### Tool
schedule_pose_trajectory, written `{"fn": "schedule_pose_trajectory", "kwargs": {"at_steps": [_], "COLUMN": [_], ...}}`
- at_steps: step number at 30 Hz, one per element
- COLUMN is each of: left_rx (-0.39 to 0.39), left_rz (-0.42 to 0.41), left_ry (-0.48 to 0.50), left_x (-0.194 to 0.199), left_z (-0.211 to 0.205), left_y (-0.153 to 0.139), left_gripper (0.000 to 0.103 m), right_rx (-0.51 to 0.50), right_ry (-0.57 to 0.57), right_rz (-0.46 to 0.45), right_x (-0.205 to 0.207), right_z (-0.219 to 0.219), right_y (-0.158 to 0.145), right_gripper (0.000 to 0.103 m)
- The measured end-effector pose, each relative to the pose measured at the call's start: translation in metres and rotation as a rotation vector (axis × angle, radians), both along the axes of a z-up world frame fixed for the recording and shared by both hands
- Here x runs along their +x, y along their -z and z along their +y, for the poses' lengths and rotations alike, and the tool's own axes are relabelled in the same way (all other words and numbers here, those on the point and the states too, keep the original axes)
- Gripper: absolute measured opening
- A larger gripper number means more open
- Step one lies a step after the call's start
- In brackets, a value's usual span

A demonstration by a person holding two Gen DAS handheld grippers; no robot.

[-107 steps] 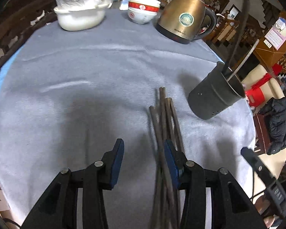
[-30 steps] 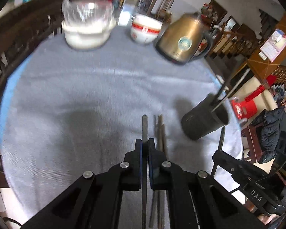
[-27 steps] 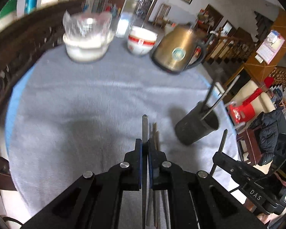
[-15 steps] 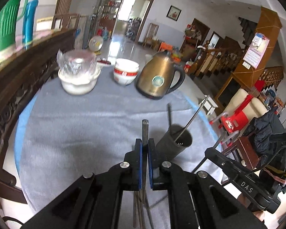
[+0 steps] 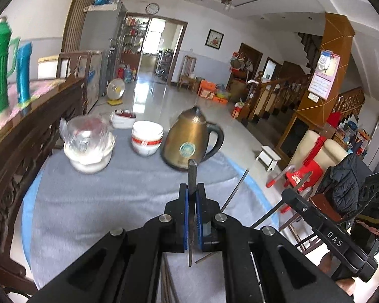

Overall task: Organize utensils
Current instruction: 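Carry both held sticks up and over the grey cup opening, then open both tools to drop the sticks into the cup, then withdraw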

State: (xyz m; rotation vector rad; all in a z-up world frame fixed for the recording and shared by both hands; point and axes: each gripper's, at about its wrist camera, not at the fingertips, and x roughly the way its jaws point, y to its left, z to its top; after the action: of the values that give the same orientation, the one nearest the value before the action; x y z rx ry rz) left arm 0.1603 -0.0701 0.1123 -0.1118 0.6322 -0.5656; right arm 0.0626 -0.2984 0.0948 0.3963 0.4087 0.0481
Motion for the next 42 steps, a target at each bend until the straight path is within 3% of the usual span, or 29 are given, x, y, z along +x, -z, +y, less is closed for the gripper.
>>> {"fn": "schedule_pose_trajectory", "kwargs": {"at_steps": [6, 13, 30, 42], "left_rx": [-0.009, -0.037, 0.007, 0.056], "left_rz": [-0.058, -0.095, 0.005, -0.027], "left_ry": [0.019, 0.017, -0.008, -0.001], "left_x": [0.012, 0.031, 0.051, 0.034], "left_z": [-0.027, -0.057, -0.087, -0.104], "left_y": [-0.028, -0.039, 0.020, 0.028], "left_gripper": [0.005, 0.005, 0.005, 0.005], "right_rx": [-0.013, -0.017, -0.001, 0.000], "right_ry": [0.056, 0.115, 0.149, 0.154], "right_rz": [-0.039, -0.056, 0.025, 0.052], "right_x": [0.007, 0.017, 0.030, 0.031], "right_z": [-0.019, -0.039, -0.062, -0.058], "right_y": [-0.027, -0.034, 0.007, 0.023], "right_gripper": [0.007, 0.007, 0.007, 0.007]}}
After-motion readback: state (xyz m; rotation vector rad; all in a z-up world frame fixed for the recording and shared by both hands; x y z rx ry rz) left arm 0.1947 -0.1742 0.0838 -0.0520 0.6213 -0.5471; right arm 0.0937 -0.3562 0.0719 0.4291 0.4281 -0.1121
